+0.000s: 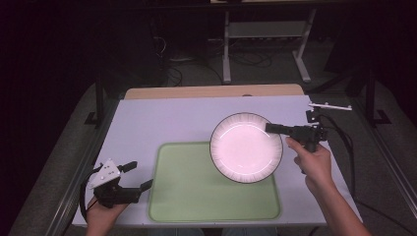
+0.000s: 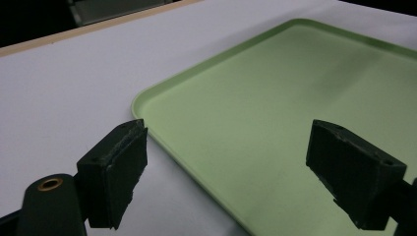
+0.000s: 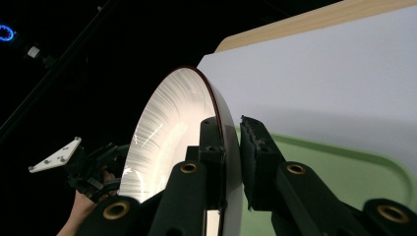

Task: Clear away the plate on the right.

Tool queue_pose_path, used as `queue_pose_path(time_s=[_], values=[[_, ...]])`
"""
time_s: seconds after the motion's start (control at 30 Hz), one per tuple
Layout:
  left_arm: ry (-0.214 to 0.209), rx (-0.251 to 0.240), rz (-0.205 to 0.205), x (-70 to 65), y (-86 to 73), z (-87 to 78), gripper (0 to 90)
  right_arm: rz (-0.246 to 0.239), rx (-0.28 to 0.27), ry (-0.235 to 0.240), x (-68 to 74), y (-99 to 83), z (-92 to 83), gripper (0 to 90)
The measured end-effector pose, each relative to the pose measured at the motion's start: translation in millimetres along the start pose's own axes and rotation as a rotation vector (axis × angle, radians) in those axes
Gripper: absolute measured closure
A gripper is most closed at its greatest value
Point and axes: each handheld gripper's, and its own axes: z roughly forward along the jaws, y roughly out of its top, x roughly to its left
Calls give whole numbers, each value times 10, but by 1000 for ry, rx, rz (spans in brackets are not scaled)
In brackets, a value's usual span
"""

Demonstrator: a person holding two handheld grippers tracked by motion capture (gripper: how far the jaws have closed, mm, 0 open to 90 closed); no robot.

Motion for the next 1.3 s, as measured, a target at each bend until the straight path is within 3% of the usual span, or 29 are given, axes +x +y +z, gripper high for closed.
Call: queue_pose_path(time_s=[0.23,0.4,0.63,1.3], values=[[0,1,0,3,0,-1,154,-10,45,18,104,-4,251,798],[0,-1,0,3,0,-5,154,-22,74,4,109,-28,397,797],[0,-2,-5,10,-3,-6,154,-3,99,3,60,-95,636,795],[1,-3,-4,20,-6,-9,154,-13,150,-16,-4,-265,934,790]])
